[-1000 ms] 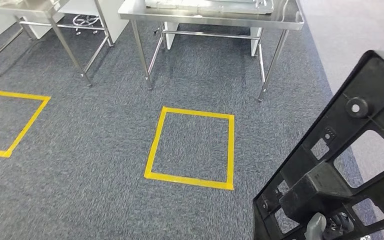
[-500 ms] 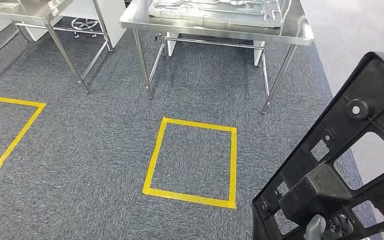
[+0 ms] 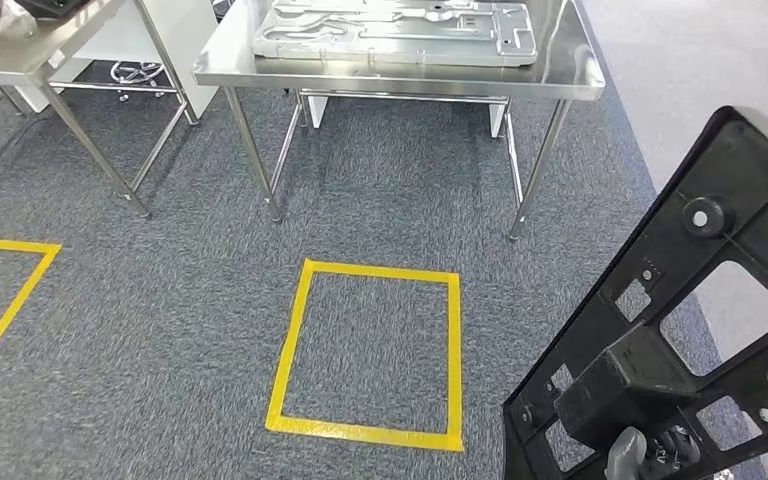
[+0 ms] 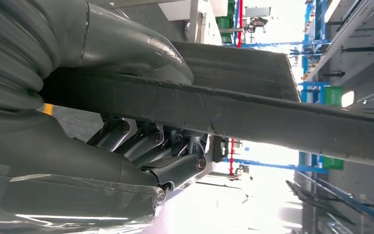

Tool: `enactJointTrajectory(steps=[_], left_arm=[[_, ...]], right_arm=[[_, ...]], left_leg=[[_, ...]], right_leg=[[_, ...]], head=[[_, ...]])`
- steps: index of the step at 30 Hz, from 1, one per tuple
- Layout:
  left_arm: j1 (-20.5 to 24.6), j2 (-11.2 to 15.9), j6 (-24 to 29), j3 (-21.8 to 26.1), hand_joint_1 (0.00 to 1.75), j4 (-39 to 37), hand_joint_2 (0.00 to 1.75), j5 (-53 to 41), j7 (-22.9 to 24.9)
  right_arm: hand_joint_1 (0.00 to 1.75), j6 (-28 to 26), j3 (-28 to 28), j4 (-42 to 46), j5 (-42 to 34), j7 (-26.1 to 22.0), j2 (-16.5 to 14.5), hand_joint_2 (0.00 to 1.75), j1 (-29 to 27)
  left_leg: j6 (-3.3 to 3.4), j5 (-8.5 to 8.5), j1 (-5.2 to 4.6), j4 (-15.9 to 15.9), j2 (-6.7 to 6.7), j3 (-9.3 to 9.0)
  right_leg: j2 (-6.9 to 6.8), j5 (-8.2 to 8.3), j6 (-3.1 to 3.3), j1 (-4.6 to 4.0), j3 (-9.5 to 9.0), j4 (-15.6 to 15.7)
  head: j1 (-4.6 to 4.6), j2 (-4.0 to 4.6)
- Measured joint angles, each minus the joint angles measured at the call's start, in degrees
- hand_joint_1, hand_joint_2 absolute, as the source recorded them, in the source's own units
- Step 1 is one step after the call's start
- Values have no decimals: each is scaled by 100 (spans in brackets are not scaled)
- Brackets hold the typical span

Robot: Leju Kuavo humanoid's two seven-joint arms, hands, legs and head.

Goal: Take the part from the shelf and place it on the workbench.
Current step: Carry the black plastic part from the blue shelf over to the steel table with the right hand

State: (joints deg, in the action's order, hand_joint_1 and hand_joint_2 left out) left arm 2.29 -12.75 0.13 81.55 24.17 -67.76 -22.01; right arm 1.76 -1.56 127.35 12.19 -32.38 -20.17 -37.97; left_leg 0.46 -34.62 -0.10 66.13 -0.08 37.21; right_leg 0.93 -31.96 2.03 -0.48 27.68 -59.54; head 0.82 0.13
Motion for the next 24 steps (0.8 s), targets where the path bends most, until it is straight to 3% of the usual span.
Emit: enactJointTrajectory(steps=[2, 3, 5, 6, 8, 10, 12, 13, 14, 15, 17, 18, 20, 21, 23, 24], left_arm=[[-19, 2, -5, 20, 0, 29, 0, 1, 13], [-16, -2, -9, 27, 0, 43, 0, 1, 20], [15, -28, -24, 32, 0, 53, 0, -1, 31], [30, -37, -32, 32, 0, 62, 0, -2, 32], [46, -53, -48, 33, 0, 82, 0, -2, 39], [34, -63, -59, 33, 0, 93, 0, -2, 48], [12, -81, -70, 37, 0, 98, 0, -2, 53], [4, -90, -74, 39, 0, 101, 0, -2, 55], [-1, -98, -76, 42, 0, 104, 0, -2, 56], [-1, -104, -76, 48, 0, 108, 0, -2, 59], [9, -109, -79, 57, 0, 122, 0, -2, 69], [18, -110, -81, 61, 0, 133, 0, -2, 75], [42, -114, -88, 61, 0, 152, 0, -2, 83], [52, -115, -91, 61, 0, 159, 0, -2, 84], [69, -120, -95, 62, 0, 168, 0, -3, 87], [68, -123, -96, 62, 0, 172, 0, -3, 90]], right_arm=[[175, -16, -13, -8, 9, 15, 5, 175, 1], [175, -27, -20, -12, 14, 25, 9, 175, 0], [175, -55, -41, -11, 19, 38, 17, 175, -2], [175, -65, -45, -11, 20, 39, 21, 175, -1], [175, -78, -51, -12, 23, 41, 28, 175, 1], [175, -82, -52, -12, 26, 45, 36, 175, -2], [175, -85, -54, -13, 30, 50, 42, 175, -5], [175, -86, -54, -14, 31, 52, 43, 175, -6], [175, -88, -54, -14, 32, 54, 43, 175, -8], [175, -90, -54, -15, 32, 56, 44, 175, -9], [175, -96, -61, -24, 37, 77, 50, 175, -11], [175, -101, -69, -27, 42, 89, 56, 175, -15], [175, -113, -86, -30, 48, 108, 67, 175, -23], [175, -123, -93, -30, 49, 113, 70, 175, -25], [175, -152, -108, -30, 49, 124, 75, 175, -26], [175, -168, -117, -30, 49, 130, 77, 175, -26]], left_leg=[[124, 728, -81, -363, 26, -36], [150, 863, -104, -435, 38, -79], [178, 799, -91, -557, 37, -260], [207, 773, -74, -627, 44, -354], [234, 713, -41, -728, 45, -535], [223, 617, -15, -760, 48, -660], [183, 484, 22, -764, 59, -806], [159, 406, 44, -764, 65, -898], [131, 322, 64, -765, 67, -994], [101, 237, 77, -760, 65, -1095], [22, 86, 80, -801, 55, -1254], [-23, 58, 74, -821, 50, -1344], [-107, 131, 75, -740, 42, -1427], [-132, 207, 78, -554, 42, -1384], [-170, 194, 89, 39, 40, -1029], [-181, 57, 89, 368, 40, -780]], right_leg=[[37, -157, -45, -17, -160, 16], [51, -182, -79, -15, -222, -3], [47, -110, -149, -4, -241, -175], [28, -37, -184, -1, -157, -396], [-6, -63, -253, 27, 226, -963], [-25, -379, -318, 73, 701, -1418], [-43, -653, -375, 120, 1015, -1453], [-55, -611, -401, 139, 1075, -1277], [-70, -387, -424, 157, 1086, -993], [-95, 6, -438, 171, 1078, -682], [-127, 568, -390, 158, 1022, -277], [-125, 674, -340, 148, 981, -200], [-87, 592, -227, 142, 811, -114], [-85, 563, -177, 150, 716, -63], [-92, 485, -95, 151, 573, -13], [-96, 439, -68, 145, 531, -10]], head=[[14, 0], [17, -1], [1, -1], [7, -1], [26, -2], [38, -1], [38, -1], [39, -1], [41, 0], [47, 0], [58, -1], [62, -1], [53, -2], [51, -1], [39, 0], [34, 1]])
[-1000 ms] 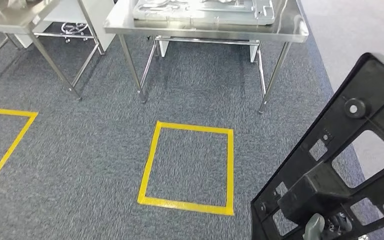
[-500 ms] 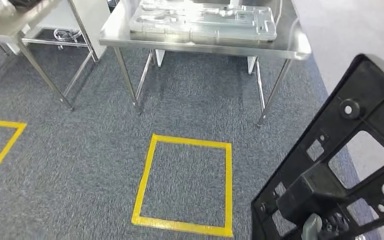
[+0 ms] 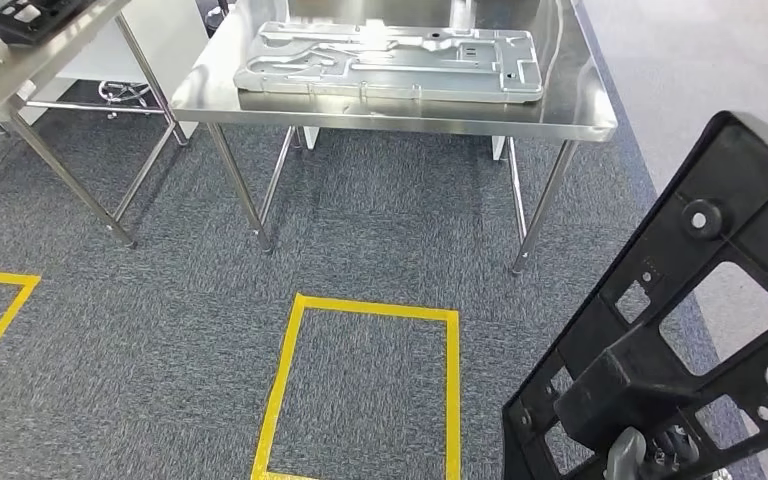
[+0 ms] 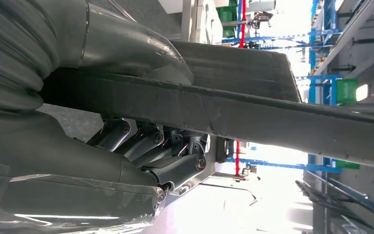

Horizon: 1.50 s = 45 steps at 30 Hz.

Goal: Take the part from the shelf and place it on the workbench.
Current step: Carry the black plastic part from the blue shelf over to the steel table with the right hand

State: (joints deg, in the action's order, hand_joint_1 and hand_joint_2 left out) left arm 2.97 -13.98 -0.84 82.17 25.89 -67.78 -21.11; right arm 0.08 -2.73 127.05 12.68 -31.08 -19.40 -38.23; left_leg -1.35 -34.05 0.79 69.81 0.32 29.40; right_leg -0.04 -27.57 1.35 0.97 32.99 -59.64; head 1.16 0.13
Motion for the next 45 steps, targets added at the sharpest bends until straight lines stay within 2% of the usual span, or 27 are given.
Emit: enactJointTrajectory(steps=[2, 3, 4, 5, 7, 8, 10, 12, 14, 17, 19, 20, 22, 24, 27, 29, 30, 32, 34, 35, 36, 38, 39, 40, 42, 43, 45], left_arm=[[-23, -3, -2, 2, 0, 5, 0, 1, 6], [-39, -3, -3, 3, 0, 5, 0, 1, 9], [-52, -3, -5, 4, 0, 6, 0, 1, 10], [-64, -3, -8, 6, 0, 8, 0, 1, 11], [-83, -1, -12, 9, 0, 19, 0, 1, 19], [-87, 0, -13, 10, 0, 26, 0, 1, 28], [-82, -1, -14, 14, 0, 43, 0, 1, 43], [-61, -2, -14, 16, 0, 57, 0, 1, 49], [-43, -1, -13, 16, 0, 69, 0, 1, 55], [-55, 1, -8, 17, 0, 73, 0, 2, 69], [-84, 1, -1, 19, 0, 73, 0, -2, 85], [-98, 1, 2, 20, 0, 73, 0, -8, 91], [-120, 2, 4, 25, 0, 73, 0, -29, 100], [-122, 11, 2, 30, 0, 72, 0, -53, 107], [-102, 46, -3, 33, 0, 70, 0, -83, 109], [-81, 70, -3, 34, 0, 67, 0, -104, 110], [-82, 80, -1, 35, 0, 64, 0, -111, 111], [-98, 98, 8, 39, 0, 61, 0, -114, 117], [-126, 121, 20, 45, 0, 57, 0, -118, 133], [-140, 133, 25, 48, 0, 54, 0, -121, 142], [-155, 145, 26, 51, 0, 51, 0, -125, 147], [-188, 170, 28, 61, 0, 43, 0, -130, 160], [-192, 180, 31, 66, 0, 39, 0, -131, 166], [-188, 190, 34, 71, 0, 35, 0, -133, 171], [-161, 205, 38, 74, 0, 31, 0, -144, 172], [-151, 215, 38, 76, 0, 29, 0, -155, 172], [-136, 231, 39, 77, 0, 26, 0, -180, 171]], right_arm=[[175, -21, -11, -1, 0, 15, 2, 175, -2], [175, -30, -13, -3, 1, 26, 3, 175, -2], [175, -37, -13, -5, 3, 42, 4, 175, -3], [175, -49, -14, -8, 6, 60, 5, 175, -2], [175, -88, -20, -18, 13, 103, 8, 175, -2], [175, -110, -26, -25, 16, 124, 10, 175, -2], [175, -139, -43, -35, 24, 154, 17, 175, -10], [175, -157, -69, -39, 51, 182, 29, 175, -15], [175, -195, -85, -51, 103, 212, 54, 175, -15], [175, -353, -74, -106, 164, 281, 103, 175, -31], [175, -570, -32, -153, 235, 418, 106, 175, -36], [175, -719, 0, -174, 258, 532, 101, 175, -39], [175, -1121, 54, -209, 214, 792, 87, 175, -48], [175, -1642, 92, -231, 143, 1000, 68, 175, -47], [175, -2255, 192, -225, 110, 1146, 30, 175, 0], [175, -2415, 263, -197, 105, 1170, 10, 175, 47], [175, -2456, 289, -181, 110, 1169, -1, 175, 71], [175, -2535, 320, -154, 132, 1175, -15, 175, 111], [175, -2666, 331, -134, 180, 1217, -19, 175, 131], [175, -2740, 332, -130, 205, 1245, -21, 175, 138], [175, -2791, 335, -128, 223, 1272, -26, 175, 147], [175, -2852, 343, -131, 250, 1317, -34, 175, 164], [175, -2875, 346, -133, 267, 1339, -39, 175, 176], [175, -2904, 349, -135, 289, 1360, -42, 175, 187], [175, -3014, 362, -138, 401, 1379, -49, 175, 236], [175, -3108, 380, -141, 525, 1373, -50, 175, 275], [175, -3373, 452, -146, 931, 1337, -50, 175, 367]], left_leg=[[-10, -402, 0, 423, 0, 454], [0, -521, -1, 435, 0, 586], [16, -506, -4, 300, -1, 642], [44, -338, -10, 40, -1, 633], [116, 202, -39, -549, -8, 549], [151, 335, -58, -722, -8, 512], [213, 302, -80, -824, 1, 451], [300, 395, -59, -898, 7, 321], [367, 458, -43, -938, 3, 191], [390, 335, -49, -944, 1, 82], [384, 225, -49, -945, 16, -31], [376, 160, -49, -945, 25, -109], [350, 29, -52, -951, 36, -259], [293, -60, -61, -1010, 42, -379], [183, 110, -71, -888, 35, -440], [139, 303, -67, -320, 21, -130], [122, 284, -55, 11, 14, 113], [80, -65, -34, 428, 11, 578], [51, -420, -17, 382, 9, 850], [49, -401, -13, 183, 7, 901], [53, -194, -11, -102, 2, 914], [87, 551, -30, -606, -15, 887], [117, 816, -49, -729, -23, 856], [157, 936, -68, -774, -24, 817], [244, 852, -80, -848, -11, 681], [284, 822, -72, -915, -5, 597], [339, 764, -53, -1042, 1, 405]], right_leg=[[20, -96, 16, -13, -82, 0], [31, -148, 14, -18, -143, 0], [39, -203, 6, -22, -217, 1], [39, -261, -5, -25, -299, 3], [39, -388, -39, -35, -458, 4], [46, -453, -70, -41, -517, 4], [73, -483, -161, -55, -615, -57], [69, -454, -243, -52, -637, -222], [55, -536, -276, -40, -436, -646], [38, -959, -308, -24, 211, -1446], [35, -1091, -318, -23, 469, -1431], [34, -963, -307, -25, 500, -1204], [28, -326, -267, -52, 498, -640], [20, 109, -202, -98, 481, -340], [43, 74, -85, -90, 260, -126], [42, 12, -23, -58, 14, 44], [35, -35, -1, -50, -105, 112], [39, -164, 13, -39, -322, 183], [52, -325, 0, -29, -537, 202], [56, -415, -13, -24, -651, 202], [57, -507, -28, -20, -765, 203], [68, -692, -80, -23, -960, 198], [77, -770, -121, -22, -1031, 213], [84, -808, -167, -22, -1091, 209], [83, -712, -252, -9, -1080, 35], [73, -581, -278, -5, -960, -223], [52, -434, -312, 6, -466, -932]], head=[[-5, 0], [-7, 0], [-8, 0], [-8, 0], [-5, 0], [-8, 0], [-12, 0], [-11, -1], [9, -1], [26, -2], [27, -2], [27, -1], [24, -1], [30, -1], [38, -2], [16, -2], [4, -2], [-8, -1], [-9, -1], [-10, -1], [-10, -1], [-9, 0], [-8, -1], [-8, -1], [-9, -1], [-4, -1], [8, -2]])
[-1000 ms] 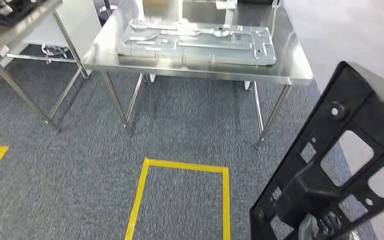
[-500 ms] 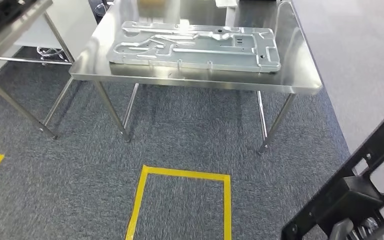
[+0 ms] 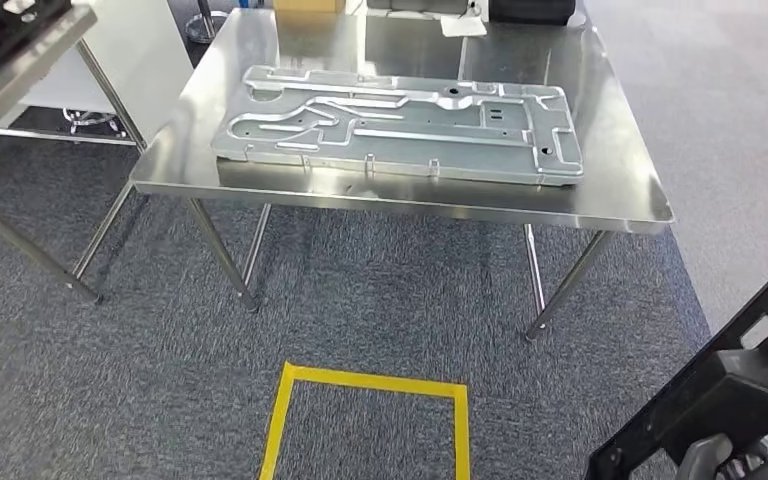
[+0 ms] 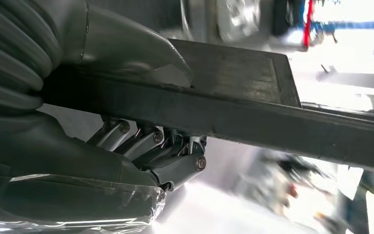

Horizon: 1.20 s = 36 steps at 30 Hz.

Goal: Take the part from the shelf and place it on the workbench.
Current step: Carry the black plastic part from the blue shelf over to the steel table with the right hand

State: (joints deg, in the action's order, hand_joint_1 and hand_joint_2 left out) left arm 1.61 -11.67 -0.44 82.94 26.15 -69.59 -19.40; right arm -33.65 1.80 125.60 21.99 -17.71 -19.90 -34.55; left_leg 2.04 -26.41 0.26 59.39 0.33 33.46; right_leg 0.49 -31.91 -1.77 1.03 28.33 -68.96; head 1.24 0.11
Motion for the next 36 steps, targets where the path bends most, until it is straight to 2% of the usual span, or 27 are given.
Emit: enactJointTrajectory(steps=[1, 2, 4, 5, 6, 9, 10, 12, 13, 14, 15, 16, 18, 19, 20, 21, 22, 24, 25, 26, 29, 30, 31, 33, 34, 35, 36], left_arm=[[1, 5, 1, 1, 0, -5, 0, -10, 1], [-1, 7, 1, 1, 0, -13, 0, -23, 3], [-10, 8, 4, 2, 0, -40, 0, -46, 8], [-13, 7, 8, 2, 0, -57, 0, -57, 10], [-14, 7, 12, 3, 0, -76, 0, -64, 10], [-8, 9, 35, 7, 0, -123, 0, -97, 11], [1, 11, 48, 9, 0, -132, 0, -112, 11], [38, 20, 69, 9, 0, -144, 0, -150, 12], [59, 26, 76, 8, 0, -155, 0, -167, 11], [81, 32, 81, 7, 0, -168, 0, -181, 11], [97, 38, 88, 5, 0, -185, 0, -191, 11], [102, 42, 94, 4, 0, -203, 0, -197, 10], [87, 47, 105, 3, 0, -235, 0, -216, 10], [76, 48, 109, 4, 0, -251, 0, -225, 9], [67, 49, 115, 4, 0, -267, 0, -234, 7], [62, 51, 125, 5, 0, -282, 0, -239, 2], [53, 56, 135, 5, 0, -294, 0, -241, -3], [34, 76, 157, 5, 0, -311, 0, -248, -16], [28, 84, 164, 5, 0, -319, 0, -251, -24], [34, 90, 167, 5, 0, -325, 0, -255, -34], [100, 92, 172, 4, 0, -344, 0, -257, -77], [119, 97, 174, 4, 0, -349, 0, -257, -91], [127, 102, 176, 3, 0, -352, 0, -258, -101], [132, 107, 177, 3, 0, -362, 0, -261, -108], [129, 107, 176, 3, 0, -371, 0, -267, -109], [126, 107, 175, 3, 0, -384, 0, -273, -109], [124, 106, 175, 3, 0, -398, 0, -280, -110]], right_arm=[[175, -142, 48, 0, 241, -21, 0, 175, 39], [175, -265, 97, 1, 460, -36, 1, 175, 76], [175, -428, 168, 2, 820, -57, 1, 175, 145], [175, -476, 188, 2, 972, -70, 1, 175, 178], [175, -516, 201, 2, 1126, -85, 1, 175, 209], [175, -584, 272, 0, 1619, -118, 0, 175, 317], [175, -597, 312, 3, 1814, -123, -1, 175, 369], [175, -616, 414, 14, 2239, -139, -4, 175, 512], [175, -627, 473, 20, 2470, -160, -6, 175, 589], [175, -634, 536, 21, 2691, -191, -8, 175, 671], [175, -639, 596, 21, 2906, -230, -10, 175, 753], [175, -643, 649, 20, 3100, -266, -12, 175, 829], [175, -643, 718, 15, 3377, -303, -14, 175, 963], [175, -643, 730, 5, 3456, -298, -15, 175, 1003], [175, -643, 728, -9, 3509, -280, -15, 175, 1030], [175, -643, 712, -31, 3547, -248, -16, 175, 1047], [175, -643, 684, -57, 3570, -208, -16, 175, 1060], [175, -641, 608, -127, 3596, -106, -14, 175, 1087], [175, -640, 566, -165, 3610, -37, -10, 175, 1098], [175, -640, 526, -201, 3632, 42, -4, 175, 1110], [175, -640, 413, -268, 3774, 320, 48, 175, 1163], [175, -640, 381, -287, 3834, 411, 82, 175, 1191], [175, -641, 357, -310, 3887, 495, 124, 175, 1215], [175, -641, 325, -364, 3976, 629, 215, 175, 1252], [175, -640, 316, -398, 4023, 680, 258, 175, 1268], [175, -640, 312, -432, 4075, 719, 297, 175, 1291], [175, -638, 307, -464, 4131, 753, 328, 175, 1322]], left_leg=[[16, -48, 2, -51, 2, -95], [23, -105, 2, -93, 8, -197], [15, -253, 4, -154, 27, -437], [6, -339, 6, -169, 38, -567], [-6, -435, 8, -179, 45, -694], [-72, -721, -10, -196, 56, -990], [-110, -773, -19, -209, 58, -1080], [-198, -703, -26, -87, 55, -1110], [-230, -579, -21, 134, 50, -1023], [-254, -457, -15, 456, 44, -830], [-271, -421, -8, 829, 36, -581], [-290, -492, -4, 1162, 28, -320], [-314, -973, -2, 1519, 18, 143], [-314, -1213, -3, 1507, 16, 292], [-300, -1340, -4, 1387, 14, 388], [-275, -1238, -9, 1152, 13, 438], [-233, -899, -20, 853, 13, 462], [-154, -40, -59, 367, 26, 509], [-130, 229, -74, 281, 34, 517], [-122, 310, -85, 274, 43, 520], [-72, 262, -52, 195, 48, 414], [-46, 247, -35, 145, 47, 372], [-25, 223, -31, 119, 45, 337], [-4, 156, -27, 102, 44, 276], [-5, 113, -24, 102, 48, 234], [-10, 68, -21, 102, 53, 179], [-20, 21, -15, 102, 61, 113]], right_leg=[[-8, -90, -16, 0, 283, -303], [-12, -296, -31, 0, 535, -496], [-16, -781, -53, 1, 883, -512], [-18, -859, -51, 1, 977, -352], [-22, -721, -43, 2, 1033, -96], [-45, 548, 32, -28, 1063, 659], [-40, 788, 75, -42, 1041, 756], [-13, 764, 168, -44, 927, 814], [-4, 726, 213, -33, 846, 864], [-8, 685, 254, -24, 757, 909], [-10, 639, 284, -19, 663, 952], [-14, 578, 306, -23, 576, 979], [-7, 429, 321, -26, 393, 999], [-1, 345, 322, -28, 290, 1001], [3, 264, 318, -31, 181, 1001], [11, 175, 309, -37, 62, 999], [9, 86, 301, -43, -43, 996], [35, -100, 260, -69, -214, 942], [48, -182, 233, -75, -261, 923], [69, -249, 197, -80, -304, 913], [54, -413, 100, -68, -348, 859], [35, -512, 72, -65, -254, 675], [16, -632, 48, -53, -74, 378], [3, -815, 2, -31, 427, -323], [-2, -763, -16, -19, 626, -514], [-8, -591, -29, -8, 737, -510], [-14, -315, -36, 1, 748, -302]], head=[[5, 1], [4, 0], [5, 1], [6, 1], [7, 1], [10, 1], [4, 1], [-16, 0], [-24, 0], [-37, 0], [-48, -1], [-55, 0], [-61, 0], [-63, 0], [-63, 0], [-63, 1], [-64, 0], [-59, 1], [-57, 1], [-54, 1], [-55, 1], [-52, 1], [-50, 1], [-48, 0], [-49, -1], [-48, -1], [-47, 0]])
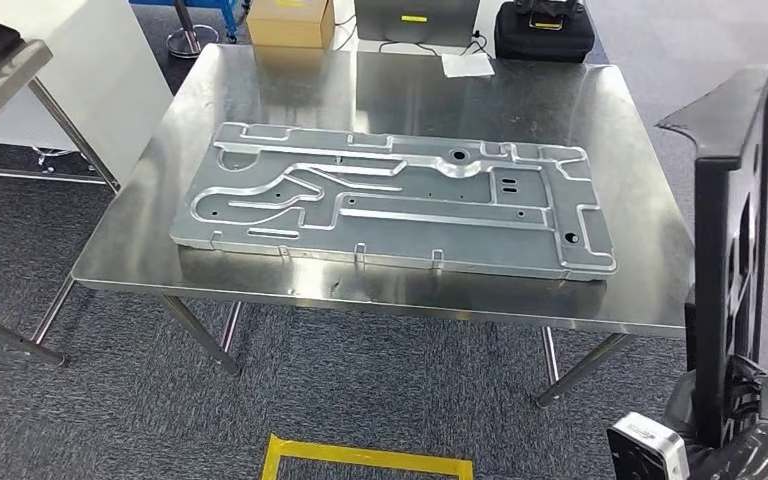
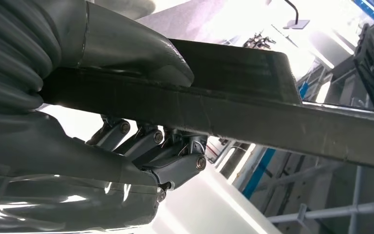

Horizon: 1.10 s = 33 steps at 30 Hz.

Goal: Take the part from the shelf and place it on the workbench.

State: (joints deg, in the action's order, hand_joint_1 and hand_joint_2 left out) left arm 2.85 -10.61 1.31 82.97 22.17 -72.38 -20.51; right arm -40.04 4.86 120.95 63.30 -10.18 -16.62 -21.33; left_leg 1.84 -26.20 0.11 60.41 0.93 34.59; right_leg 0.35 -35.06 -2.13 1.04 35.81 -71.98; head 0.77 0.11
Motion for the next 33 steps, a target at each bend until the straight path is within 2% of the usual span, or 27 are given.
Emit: enactJointTrajectory(steps=[1, 2, 3, 4, 7, 9, 10, 12, 13, 14, 15, 17, 18, 19, 21, 23, 24, 25, 27, 28, 29, 30, 32, 33], left_arm=[[0, 0, -2, 0, 0, -15, 0, -5, -2], [1, 2, -3, 1, 0, -27, 0, -6, -4], [7, 4, -5, 1, 0, -36, 0, -4, -9], [14, 8, -7, 0, 0, -45, 0, -3, -15], [34, 17, -9, -1, 0, -65, 0, -3, -27], [41, 22, -8, -1, 0, -75, 0, -4, -28], [42, 25, -7, -1, 0, -83, 0, -5, -28], [40, 30, -5, -1, 0, -102, 0, -7, -26], [34, 33, -3, -1, 0, -110, 0, -9, -24], [26, 35, -1, -1, 0, -115, 0, -10, -22], [21, 38, 2, -1, 0, -119, 0, -12, -19], [16, 54, 14, -1, 0, -122, 0, -19, -11], [16, 66, 25, -1, 0, -124, 0, -32, -4], [16, 78, 38, -2, 0, -124, 0, -50, 8], [21, 96, 79, -7, 0, -125, 0, -96, 31], [26, 115, 104, -33, 0, -130, 0, -146, 39], [31, 126, 106, -51, 0, -134, 0, -174, 36], [40, 136, 105, -69, 0, -142, 0, -198, 32], [66, 158, 104, -96, 0, -161, 0, -247, 25], [76, 168, 104, -113, 0, -177, 0, -273, 22], [82, 178, 104, -138, 0, -197, 0, -298, 19], [84, 187, 104, -166, 0, -222, 0, -318, 17], [91, 214, 104, -222, 0, -270, 0, -366, 12], [101, 235, 104, -245, 0, -288, 0, -392, 7]], right_arm=[[175, 1, -5, -28, 53, 34, 30, 175, 39], [175, 5, -9, -56, 90, 66, 57, 175, 80], [175, 10, -15, -80, 119, 100, 83, 175, 121], [175, 19, -26, -104, 143, 137, 107, 175, 156], [175, 41, -89, -169, 197, 225, 153, 175, 206], [175, 49, -133, -209, 222, 262, 164, 175, 218], [175, 51, -148, -231, 233, 278, 167, 175, 225], [175, 57, -160, -277, 242, 313, 174, 175, 238], [175, 67, -161, -302, 233, 333, 180, 175, 240], [175, 82, -161, -324, 213, 359, 187, 175, 241], [175, 98, -161, -345, 177, 382, 194, 175, 244], [175, 134, -161, -384, 71, 415, 207, 175, 266], [175, 158, -161, -404, 9, 426, 217, 175, 296], [175, 188, -160, -426, -47, 440, 228, 175, 333], [175, 315, -155, -475, -118, 510, 259, 175, 437], [175, 516, -140, -532, -67, 639, 311, 175, 596], [175, 619, -128, -566, 28, 715, 348, 175, 712], [175, 720, -116, -610, 168, 798, 396, 175, 849], [175, 906, -98, -743, 566, 964, 513, 175, 1152], [175, 1021, -98, -838, 802, 1040, 585, 175, 1311], [175, 1161, -113, -953, 1072, 1113, 667, 175, 1474], [175, 1310, -147, -1082, 1354, 1181, 754, 175, 1641], [175, 1611, -313, -1374, 1950, 1314, 956, 175, 2000], [175, 1737, -440, -1526, 2200, 1385, 1061, 175, 2197]], left_leg=[[-16, -49, 5, 0, 7, -70], [-41, -94, 0, 0, 14, -122], [-73, -131, -6, 2, 21, -153], [-107, -157, -13, -2, 26, -166], [-210, -199, -17, -44, 21, -200], [-269, -307, -11, 150, -10, -139], [-289, -421, -2, 419, -27, -2], [-314, -672, 7, 1156, -44, 425], [-317, -700, 9, 1417, -47, 606], [-311, -610, 10, 1480, -49, 697], [-293, -406, 8, 1319, -49, 679], [-220, 83, -13, 649, -48, 450], [-179, 230, -37, 372, -49, 341], [-144, 269, -63, 199, -50, 273], [-95, 195, -104, 80, -53, 231], [-61, 154, -59, -63, -58, 142], [-46, 151, -31, -136, -60, 80], [-31, 147, -5, -196, -64, 17], [-6, 117, -3, -226, -67, -47], [-4, 96, 0, -223, -67, -71], [-10, 69, 4, -217, -64, -101], [-24, 40, 12, -211, -61, -139], [-74, -27, 33, -185, -55, -214], [-111, -59, 31, -158, -53, -229]], right_leg=[[-4, 307, -1, 9, -53, 340], [-5, 527, 6, 7, -123, 637], [-3, 641, 37, -1, -192, 886], [-1, 665, 76, -13, -226, 1024], [9, 606, 206, -19, -289, 1145], [-3, 588, 280, 1, -384, 1214], [-16, 568, 312, 2, -434, 1237], [-35, 504, 351, -9, -513, 1247], [-37, 466, 358, -17, -556, 1246], [-34, 423, 359, -23, -610, 1246], [-29, 377, 356, -29, -678, 1246], [-22, 273, 340, -35, -812, 1250], [-12, 232, 318, -43, -848, 1248], [-4, 205, 290, -38, -855, 1249], [10, 188, 224, -27, -839, 1275], [0, 149, 166, -23, -865, 1288], [-5, 86, 141, -26, -823, 1174], [-9, -16, 117, -25, -707, 938], [-12, -235, 70, -2, -247, 223], [-15, -257, 43, 16, -19, -60], [-17, -165, 18, 35, 130, -170], [-20, 32, -3, 54, 178, -80], [-24, 552, -32, 87, 14, 548], [-21, 710, -27, 84, -85, 858]], head=[[1, 1], [2, 1], [5, 1], [10, 0], [5, -1], [-16, -1], [-31, -1], [-50, 0], [-50, 0], [-50, -1], [-50, 0], [-43, 1], [-35, 1], [-28, 1], [-31, -1], [-39, -1], [-32, -1], [-29, -1], [-19, -1], [-19, -1], [-17, -1], [-17, -1], [-16, 0], [-12, 1]])
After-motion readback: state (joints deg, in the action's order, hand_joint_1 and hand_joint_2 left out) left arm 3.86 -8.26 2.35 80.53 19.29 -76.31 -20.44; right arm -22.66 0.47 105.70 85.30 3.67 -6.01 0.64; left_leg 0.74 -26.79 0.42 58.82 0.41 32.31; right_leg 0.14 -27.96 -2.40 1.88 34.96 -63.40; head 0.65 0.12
